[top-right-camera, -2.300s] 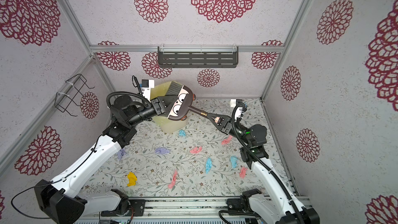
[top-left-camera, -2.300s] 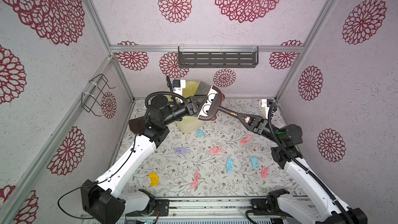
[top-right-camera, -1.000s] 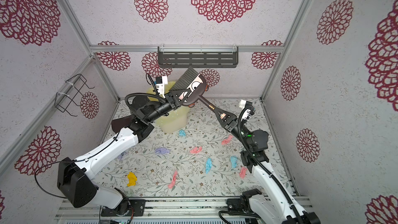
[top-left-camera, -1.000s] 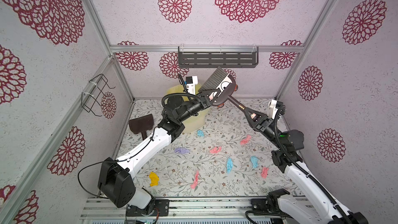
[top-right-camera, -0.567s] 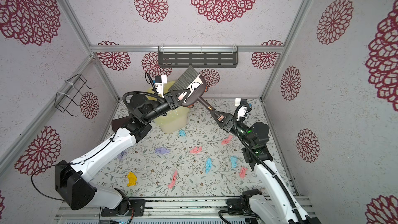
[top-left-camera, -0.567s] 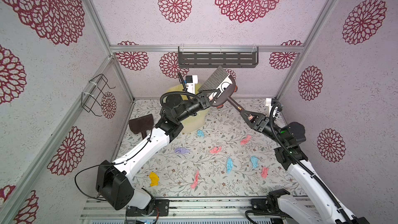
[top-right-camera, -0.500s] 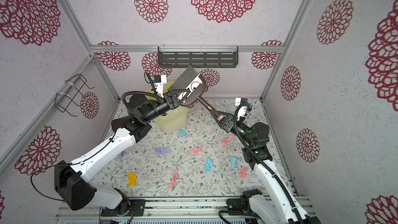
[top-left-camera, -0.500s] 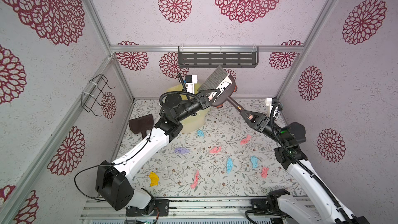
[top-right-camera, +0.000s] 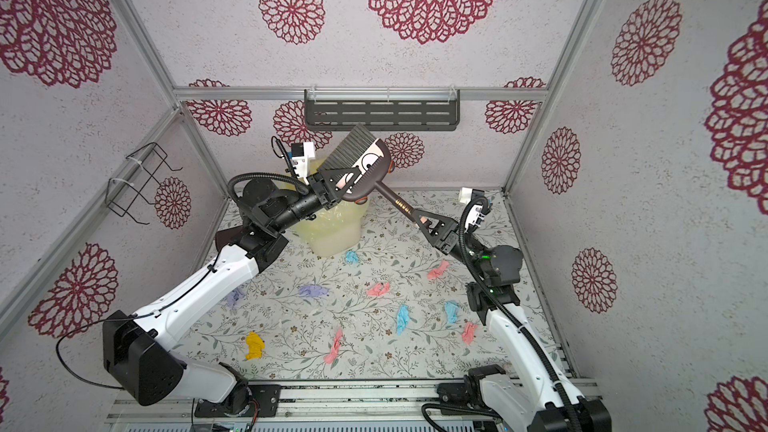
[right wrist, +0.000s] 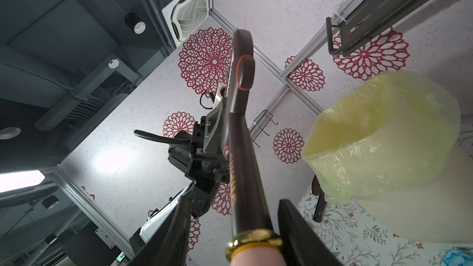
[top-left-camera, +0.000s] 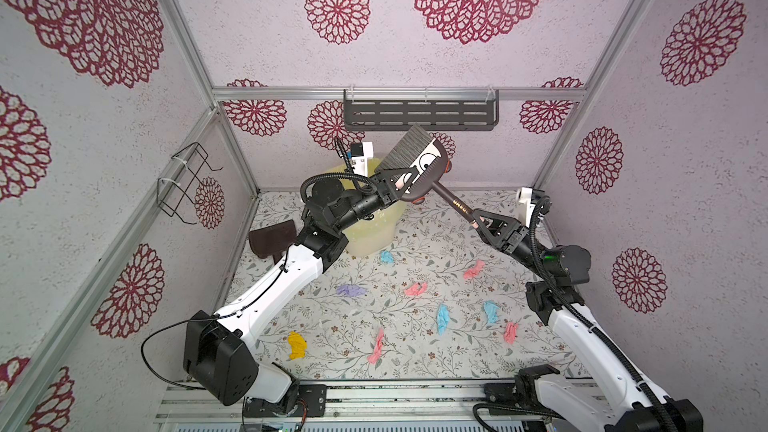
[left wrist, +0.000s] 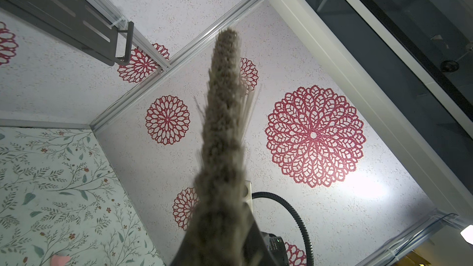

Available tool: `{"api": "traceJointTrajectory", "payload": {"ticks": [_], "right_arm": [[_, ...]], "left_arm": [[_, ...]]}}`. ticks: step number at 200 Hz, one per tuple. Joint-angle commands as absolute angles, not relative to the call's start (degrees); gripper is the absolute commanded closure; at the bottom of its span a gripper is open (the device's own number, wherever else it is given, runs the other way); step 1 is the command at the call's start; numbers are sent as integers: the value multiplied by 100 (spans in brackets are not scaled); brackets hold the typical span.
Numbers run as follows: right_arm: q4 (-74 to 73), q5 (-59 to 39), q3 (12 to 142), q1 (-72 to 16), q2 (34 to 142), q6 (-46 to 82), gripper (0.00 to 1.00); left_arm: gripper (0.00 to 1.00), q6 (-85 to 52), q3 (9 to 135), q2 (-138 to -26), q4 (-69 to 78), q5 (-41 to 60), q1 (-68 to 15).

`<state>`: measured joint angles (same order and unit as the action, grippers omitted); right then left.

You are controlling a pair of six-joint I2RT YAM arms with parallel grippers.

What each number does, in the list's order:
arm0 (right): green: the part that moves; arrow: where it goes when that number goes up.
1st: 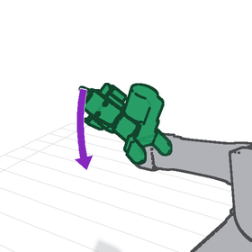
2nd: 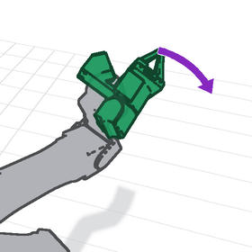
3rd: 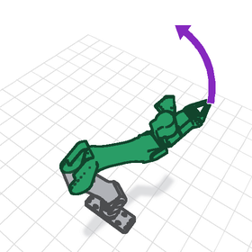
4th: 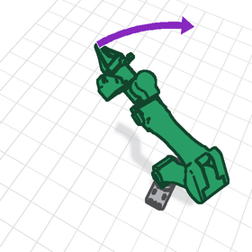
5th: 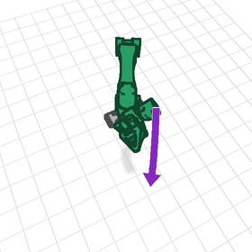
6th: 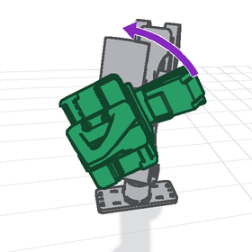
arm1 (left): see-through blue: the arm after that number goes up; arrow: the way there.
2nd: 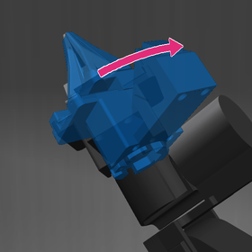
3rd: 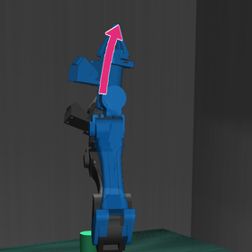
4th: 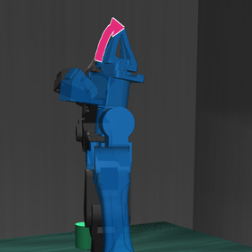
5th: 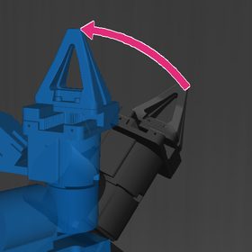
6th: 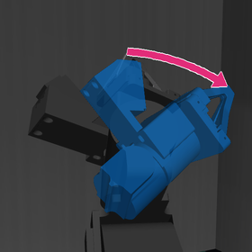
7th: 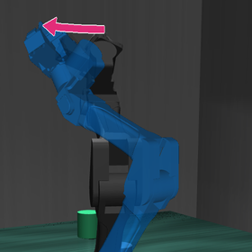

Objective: Sweep away the paper scraps from the table

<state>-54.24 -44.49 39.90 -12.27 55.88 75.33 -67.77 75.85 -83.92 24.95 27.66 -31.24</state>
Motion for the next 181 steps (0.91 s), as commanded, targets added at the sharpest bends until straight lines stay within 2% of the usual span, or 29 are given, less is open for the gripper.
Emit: {"api": "traceJointTrajectory", "payload": {"ticks": [1, 74, 86, 116, 145, 161, 181], "right_arm": [[-6196, -4614, 4251, -1278, 5557, 7652, 45], [-5913, -4501, 4313, -1535, 5625, 7375, 50], [-5896, -4487, 4305, -1545, 5624, 7364, 54], [-5946, -4330, 4255, -1541, 5574, 7379, 73], [-6073, -4089, 4132, -1522, 5520, 7434, 85], [-6160, -4000, 4086, -1526, 5530, 7521, 100], [-6272, -4026, 4078, -1529, 5585, 7595, 100]], "left_arm": [[100, -6722, 7685, -8536, 2554, 2924, -3129], [100, -6485, 7838, -8682, 2234, 2888, -3264], [100, -6469, 7874, -8715, 2206, 2934, -3270], [100, -6486, 7834, -8716, 2205, 2962, -3285], [100, -6485, 7757, -8665, 2184, 2986, -3279], [100, -6477, 7719, -8641, 2167, 2999, -3278], [100, -6467, 7708, -8641, 2137, 3014, -3279]]}}
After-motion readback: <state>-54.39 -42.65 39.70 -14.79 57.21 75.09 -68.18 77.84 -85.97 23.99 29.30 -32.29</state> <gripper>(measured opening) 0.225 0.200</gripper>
